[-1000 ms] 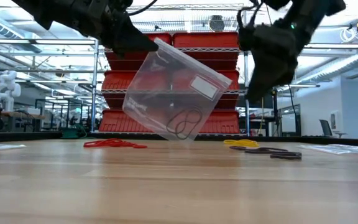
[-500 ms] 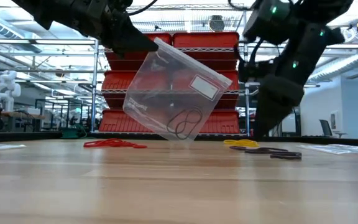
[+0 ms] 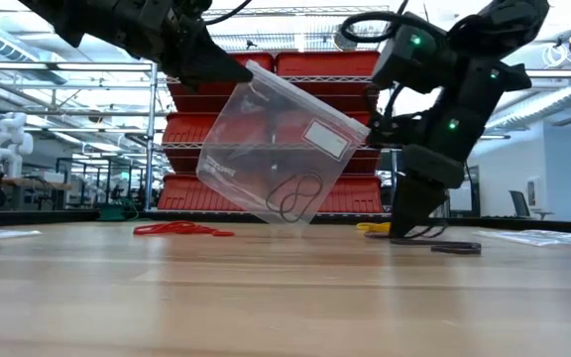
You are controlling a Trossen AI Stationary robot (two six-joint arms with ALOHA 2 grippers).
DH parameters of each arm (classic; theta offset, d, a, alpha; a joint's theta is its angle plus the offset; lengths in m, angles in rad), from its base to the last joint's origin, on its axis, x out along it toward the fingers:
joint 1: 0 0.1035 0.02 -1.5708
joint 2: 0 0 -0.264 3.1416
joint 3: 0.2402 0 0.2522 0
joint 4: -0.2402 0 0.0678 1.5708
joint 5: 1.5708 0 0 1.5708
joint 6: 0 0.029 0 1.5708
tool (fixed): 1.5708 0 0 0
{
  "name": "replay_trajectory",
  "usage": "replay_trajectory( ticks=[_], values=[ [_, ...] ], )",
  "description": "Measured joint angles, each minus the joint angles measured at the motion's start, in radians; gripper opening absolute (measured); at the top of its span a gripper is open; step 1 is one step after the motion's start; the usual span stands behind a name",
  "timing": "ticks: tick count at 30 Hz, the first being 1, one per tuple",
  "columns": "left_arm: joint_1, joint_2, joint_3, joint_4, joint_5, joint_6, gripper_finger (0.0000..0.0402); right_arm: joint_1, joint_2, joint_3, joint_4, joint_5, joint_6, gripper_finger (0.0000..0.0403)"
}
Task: Sort rubber bands
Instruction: Put the purple rubber band into the top right transparent zip bag
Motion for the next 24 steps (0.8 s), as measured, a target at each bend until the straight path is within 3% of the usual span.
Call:
replay_trajectory(
  ticks=[7,17,20,24],
  values=[
    [0.0,0.0,0.0,0.0,0.0,0.0,0.0,0.037,-0.039,0.052,-0.072,-0.036,-0.029,0.0002],
    [0.0,0.0,0.0,-0.004,0.0,0.0,0.0,0.12,-0.144,0.303,-0.253,-0.106,-0.116,0.0],
    [0.0,0.0,-0.001,-0.004,0.0,0.0,0.0,0.148,-0.142,0.387,-0.266,-0.089,-0.162,0.0],
    [0.0,0.0,-0.001,-0.004,0.0,-0.001,0.0,0.171,-0.143,0.486,-0.274,0.013,-0.225,0.0]
  ],
)
